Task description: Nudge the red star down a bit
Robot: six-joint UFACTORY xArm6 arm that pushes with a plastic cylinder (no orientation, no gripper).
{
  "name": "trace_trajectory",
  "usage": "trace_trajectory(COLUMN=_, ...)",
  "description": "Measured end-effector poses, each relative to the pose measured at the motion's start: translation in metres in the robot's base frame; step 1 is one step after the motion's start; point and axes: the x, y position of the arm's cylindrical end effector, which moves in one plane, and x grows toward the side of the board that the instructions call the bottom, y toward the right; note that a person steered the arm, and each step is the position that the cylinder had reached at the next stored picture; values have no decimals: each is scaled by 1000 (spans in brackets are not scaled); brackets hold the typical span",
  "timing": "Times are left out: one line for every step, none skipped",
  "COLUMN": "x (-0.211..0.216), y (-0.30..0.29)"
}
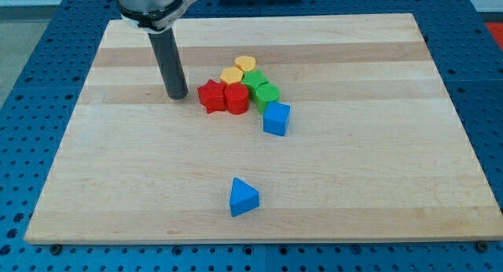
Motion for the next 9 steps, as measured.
trace_trajectory(x=0, y=4)
trace_trajectory(x=1, y=9)
trace_trajectory(x=2, y=15)
trace_trajectory(x=2, y=17)
trace_trajectory(x=2, y=17)
trace_trajectory(x=2, y=17)
trace_trajectory(x=2, y=18)
trace_trajectory(x=3, y=25)
trace_trajectory(x=3, y=26)
